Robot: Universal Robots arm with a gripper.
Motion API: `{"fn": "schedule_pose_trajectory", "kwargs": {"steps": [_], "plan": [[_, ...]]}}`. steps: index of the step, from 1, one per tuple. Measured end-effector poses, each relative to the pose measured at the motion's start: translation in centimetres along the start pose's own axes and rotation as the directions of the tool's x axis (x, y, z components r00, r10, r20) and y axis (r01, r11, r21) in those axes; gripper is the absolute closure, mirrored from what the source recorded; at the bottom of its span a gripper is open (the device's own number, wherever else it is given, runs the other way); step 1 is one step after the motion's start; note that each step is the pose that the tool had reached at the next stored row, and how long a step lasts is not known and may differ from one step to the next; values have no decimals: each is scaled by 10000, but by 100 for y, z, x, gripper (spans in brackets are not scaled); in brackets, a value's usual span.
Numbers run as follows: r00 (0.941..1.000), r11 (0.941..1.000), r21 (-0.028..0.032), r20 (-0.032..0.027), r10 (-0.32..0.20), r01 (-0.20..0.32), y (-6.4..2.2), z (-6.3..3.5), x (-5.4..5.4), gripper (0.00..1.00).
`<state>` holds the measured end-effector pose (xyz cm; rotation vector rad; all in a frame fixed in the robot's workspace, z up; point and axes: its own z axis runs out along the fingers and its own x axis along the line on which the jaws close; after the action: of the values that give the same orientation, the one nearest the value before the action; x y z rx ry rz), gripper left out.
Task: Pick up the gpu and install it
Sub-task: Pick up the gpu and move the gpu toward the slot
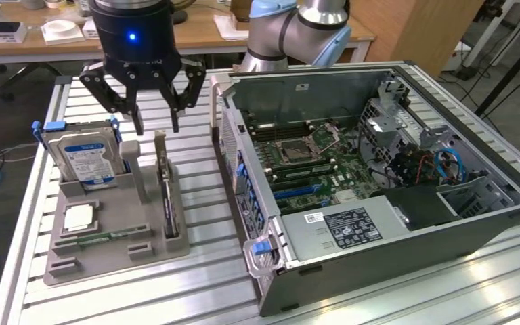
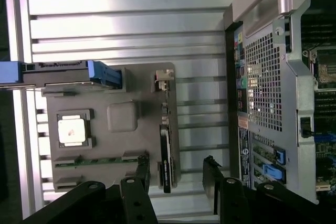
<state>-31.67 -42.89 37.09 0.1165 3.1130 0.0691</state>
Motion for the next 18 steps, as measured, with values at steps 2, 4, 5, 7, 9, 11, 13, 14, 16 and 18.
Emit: {"fn": "schedule_pose_trajectory", "kwargs": {"steps": [2,4,5,7,9,11,13,14,16,18], "plan": [[10000,10000,0,1,0,0,-12,12,2,47],[10000,10000,2,-2,2,-2,-20,21,4,47],[10000,10000,3,-3,3,-3,-21,23,5,47],[10000,10000,4,-4,1,-1,-22,25,4,47],[10000,10000,1,-1,0,0,-23,27,3,47],[10000,10000,1,-1,1,-1,-23,27,4,47],[10000,10000,1,-1,0,0,-23,36,3,47],[10000,10000,1,-1,0,0,-23,37,4,47],[10000,10000,1,-1,1,-1,-23,41,4,47],[10000,10000,3,-1,1,-1,-23,46,4,47]]}}
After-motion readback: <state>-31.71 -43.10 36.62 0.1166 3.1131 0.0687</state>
